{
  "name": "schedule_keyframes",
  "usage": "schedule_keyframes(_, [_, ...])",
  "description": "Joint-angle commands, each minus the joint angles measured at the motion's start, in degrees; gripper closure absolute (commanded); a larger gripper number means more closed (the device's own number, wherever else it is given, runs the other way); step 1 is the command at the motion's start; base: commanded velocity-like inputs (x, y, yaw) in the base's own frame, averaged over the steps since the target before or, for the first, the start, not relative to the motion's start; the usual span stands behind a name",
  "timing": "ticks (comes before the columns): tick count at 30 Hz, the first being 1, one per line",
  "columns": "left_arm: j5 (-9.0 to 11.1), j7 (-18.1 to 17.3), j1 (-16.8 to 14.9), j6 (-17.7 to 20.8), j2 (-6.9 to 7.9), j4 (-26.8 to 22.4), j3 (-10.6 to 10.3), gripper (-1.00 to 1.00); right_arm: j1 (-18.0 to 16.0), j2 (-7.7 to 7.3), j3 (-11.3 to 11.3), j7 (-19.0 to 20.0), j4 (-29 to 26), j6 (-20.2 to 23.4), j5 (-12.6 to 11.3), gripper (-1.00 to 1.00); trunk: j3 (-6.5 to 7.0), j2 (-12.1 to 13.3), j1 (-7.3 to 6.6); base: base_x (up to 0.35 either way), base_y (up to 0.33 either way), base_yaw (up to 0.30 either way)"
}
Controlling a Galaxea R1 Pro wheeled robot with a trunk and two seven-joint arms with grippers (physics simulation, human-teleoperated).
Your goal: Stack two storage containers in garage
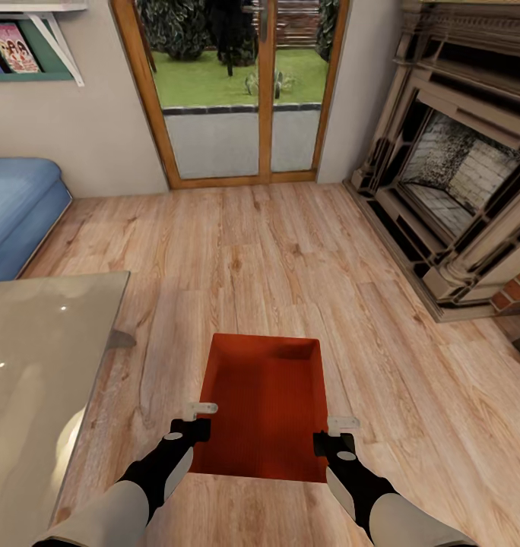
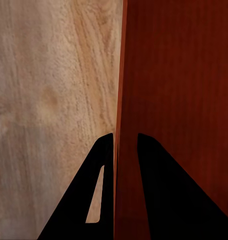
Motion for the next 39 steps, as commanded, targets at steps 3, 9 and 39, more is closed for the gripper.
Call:
schedule_keyframes(3, [-0.3,0.9,0.0,0.3,0.0,-0.2,0.0,1.0,0.0,0.04,0.4,-0.4,0.2,-0.2,-0.8,1.0,0.51,1.2,-0.67,0.0,0.0,0.0])
schedule_keyframes(9, [-0.3,0.9,0.0,0.3,-0.03,-0.2,0.0,1.0,0.0,0.06,0.3,-0.5,0.2,-0.2,-0.8,1.0,1.59,3.6,-1.98,0.0,0.0,0.0])
schedule_keyframes(39, [-0.3,0.9,0.0,0.3,-0.04,-0.5,0.1,1.0,0.0,0.15,-0.2,-0.5,0.0,0.0,-1.0,1.0,5.56,11.2,-6.16,0.0,0.0,0.0])
